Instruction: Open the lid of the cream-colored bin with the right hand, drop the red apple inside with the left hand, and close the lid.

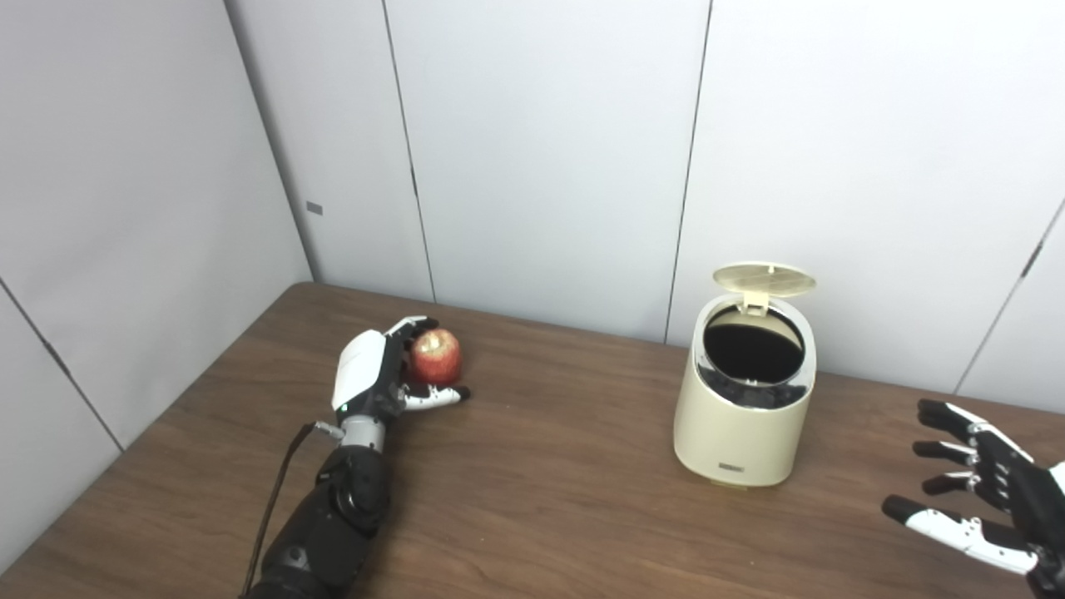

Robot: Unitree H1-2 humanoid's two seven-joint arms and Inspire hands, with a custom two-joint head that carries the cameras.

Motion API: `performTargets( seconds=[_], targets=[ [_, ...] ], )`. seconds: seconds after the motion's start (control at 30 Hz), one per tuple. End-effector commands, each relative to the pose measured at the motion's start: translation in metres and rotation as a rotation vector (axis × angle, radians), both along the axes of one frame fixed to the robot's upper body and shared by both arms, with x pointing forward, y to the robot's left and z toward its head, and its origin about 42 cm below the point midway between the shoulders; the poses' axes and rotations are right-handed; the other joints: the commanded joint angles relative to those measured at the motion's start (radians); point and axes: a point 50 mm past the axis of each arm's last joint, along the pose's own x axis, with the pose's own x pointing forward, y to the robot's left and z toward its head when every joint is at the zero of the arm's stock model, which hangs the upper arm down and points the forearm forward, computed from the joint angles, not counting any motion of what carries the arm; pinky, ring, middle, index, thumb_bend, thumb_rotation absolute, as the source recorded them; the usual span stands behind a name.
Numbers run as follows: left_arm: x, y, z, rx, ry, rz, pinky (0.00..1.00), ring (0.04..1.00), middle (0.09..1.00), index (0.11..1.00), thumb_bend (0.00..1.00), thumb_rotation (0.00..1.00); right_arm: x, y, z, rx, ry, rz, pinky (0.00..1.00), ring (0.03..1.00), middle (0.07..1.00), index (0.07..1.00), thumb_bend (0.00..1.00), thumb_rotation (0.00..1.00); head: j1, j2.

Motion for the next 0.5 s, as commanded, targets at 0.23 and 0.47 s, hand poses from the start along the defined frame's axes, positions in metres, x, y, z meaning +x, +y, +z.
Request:
performTargets(
  seconds=[0.23, 0.47],
  targets=[
    [0.0148, -0.0051, 0.0165, -0.017, -0.106, 0.001, 0.37, 0.412, 0.449, 0.541, 0.53, 0.00, -0.0007, -0.0033, 0.0228, -0.009, -0.081, 0.010, 0.58, 0.767, 0.851, 0.830, 0.79, 0.36, -0.005, 0.005],
    [0.0167, -0.0060, 0.0141, 0.001, -0.139, 0.014, 0.34, 0.425, 0.462, 0.520, 0.50, 0.00, -0.0030, -0.0045, 0.0221, -0.018, -0.082, -0.004, 0.57, 0.758, 0.839, 0.824, 0.78, 0.36, -0.012, 0.006]
  ],
)
